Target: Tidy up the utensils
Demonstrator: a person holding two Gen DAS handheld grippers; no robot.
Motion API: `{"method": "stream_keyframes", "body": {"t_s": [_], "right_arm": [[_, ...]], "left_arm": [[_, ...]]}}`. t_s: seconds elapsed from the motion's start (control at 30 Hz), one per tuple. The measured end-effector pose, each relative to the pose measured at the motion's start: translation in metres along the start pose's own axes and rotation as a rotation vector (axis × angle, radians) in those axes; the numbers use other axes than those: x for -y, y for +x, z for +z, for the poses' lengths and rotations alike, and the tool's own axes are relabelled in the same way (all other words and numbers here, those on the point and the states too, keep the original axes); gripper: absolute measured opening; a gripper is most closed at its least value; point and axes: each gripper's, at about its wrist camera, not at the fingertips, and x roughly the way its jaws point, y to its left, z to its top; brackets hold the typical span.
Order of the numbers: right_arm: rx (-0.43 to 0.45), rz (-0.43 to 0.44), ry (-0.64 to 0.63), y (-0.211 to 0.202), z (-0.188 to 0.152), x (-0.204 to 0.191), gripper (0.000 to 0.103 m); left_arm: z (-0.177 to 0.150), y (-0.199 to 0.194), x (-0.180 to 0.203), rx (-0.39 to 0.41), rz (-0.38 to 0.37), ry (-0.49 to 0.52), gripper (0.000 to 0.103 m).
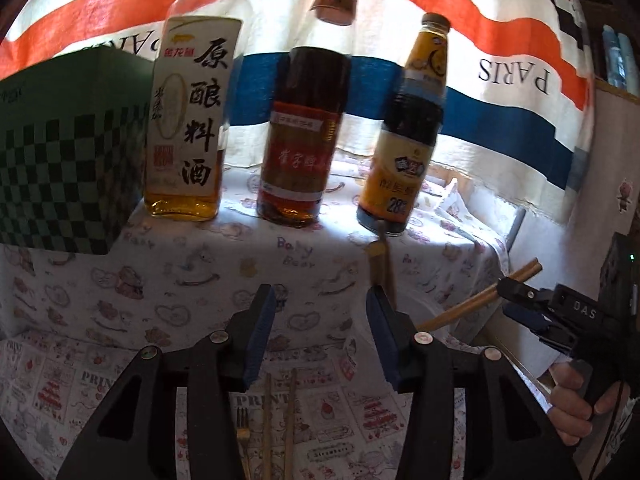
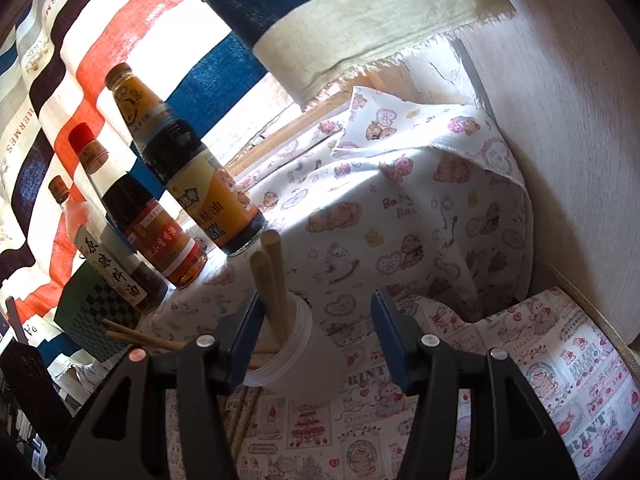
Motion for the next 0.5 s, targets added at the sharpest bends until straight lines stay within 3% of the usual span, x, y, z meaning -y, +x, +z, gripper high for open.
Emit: {"method": "stream_keyframes", "body": {"t_s": [0.17, 0.23, 0.37, 0.5], "right_arm": [[0.003, 0.003, 0.003, -0.004, 0.001, 0.0, 0.053], [0.006, 0.039, -0.028, -0.008, -0.001, -0.008, 0.053], [0.002, 0.076, -0.086, -0.015, -0.004, -0.025, 0.053], [-0.071, 0.104, -0.052, -0.014, -0.005, -0.027, 0.053]], "left_arm": [[0.019, 0.022, -0.017, -0.008, 0.058, -0.033, 0.043], [0.022, 0.02, -0.017, -0.011, 0.018, -0.033, 0.042], [0.01, 0.006, -0.011, 0.003, 0.045, 0.015, 0.042], [-0.009, -0.004, -0.015, -0.031, 0.034, 0.024, 0.042]]}}
